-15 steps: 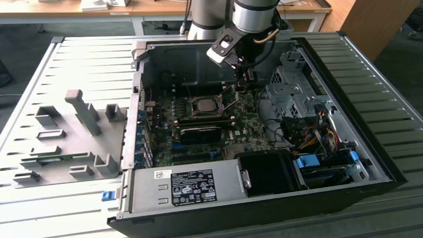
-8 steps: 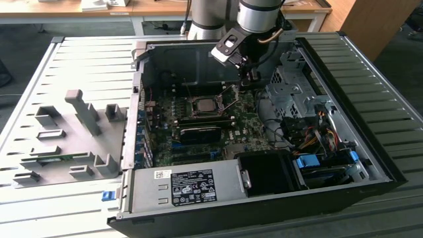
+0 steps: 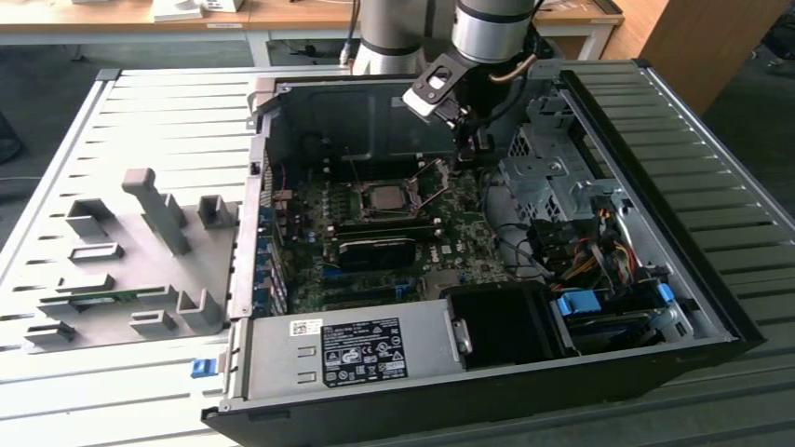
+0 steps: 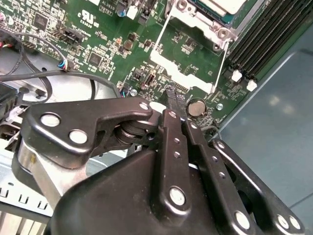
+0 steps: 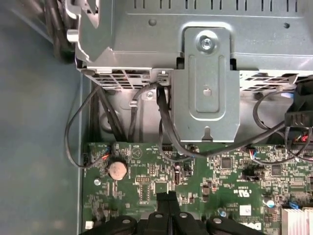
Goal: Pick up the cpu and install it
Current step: 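Close the cpu cover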
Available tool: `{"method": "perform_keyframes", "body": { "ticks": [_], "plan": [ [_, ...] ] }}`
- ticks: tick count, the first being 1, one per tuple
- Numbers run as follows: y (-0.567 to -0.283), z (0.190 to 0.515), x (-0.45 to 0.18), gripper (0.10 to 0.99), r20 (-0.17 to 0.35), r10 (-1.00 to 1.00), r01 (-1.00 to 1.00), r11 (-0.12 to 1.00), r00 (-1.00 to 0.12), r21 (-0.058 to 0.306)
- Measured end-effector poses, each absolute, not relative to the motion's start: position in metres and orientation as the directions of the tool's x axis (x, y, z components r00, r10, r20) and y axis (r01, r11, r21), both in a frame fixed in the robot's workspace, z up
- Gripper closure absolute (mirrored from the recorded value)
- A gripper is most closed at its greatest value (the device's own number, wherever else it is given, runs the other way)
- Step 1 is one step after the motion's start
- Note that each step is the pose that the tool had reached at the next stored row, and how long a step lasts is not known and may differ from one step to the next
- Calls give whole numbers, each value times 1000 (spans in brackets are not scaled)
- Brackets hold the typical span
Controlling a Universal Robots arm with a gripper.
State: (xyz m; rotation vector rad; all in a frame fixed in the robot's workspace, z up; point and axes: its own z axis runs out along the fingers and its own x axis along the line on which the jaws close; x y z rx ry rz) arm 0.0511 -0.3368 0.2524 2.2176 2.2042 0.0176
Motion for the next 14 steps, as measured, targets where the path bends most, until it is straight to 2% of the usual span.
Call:
{"method": "perform_keyframes", "body": {
  "ticks": [14],
  "plan": [
    [-336,239,49,980,0,1000,1000,-12,12,18]
  ]
}}
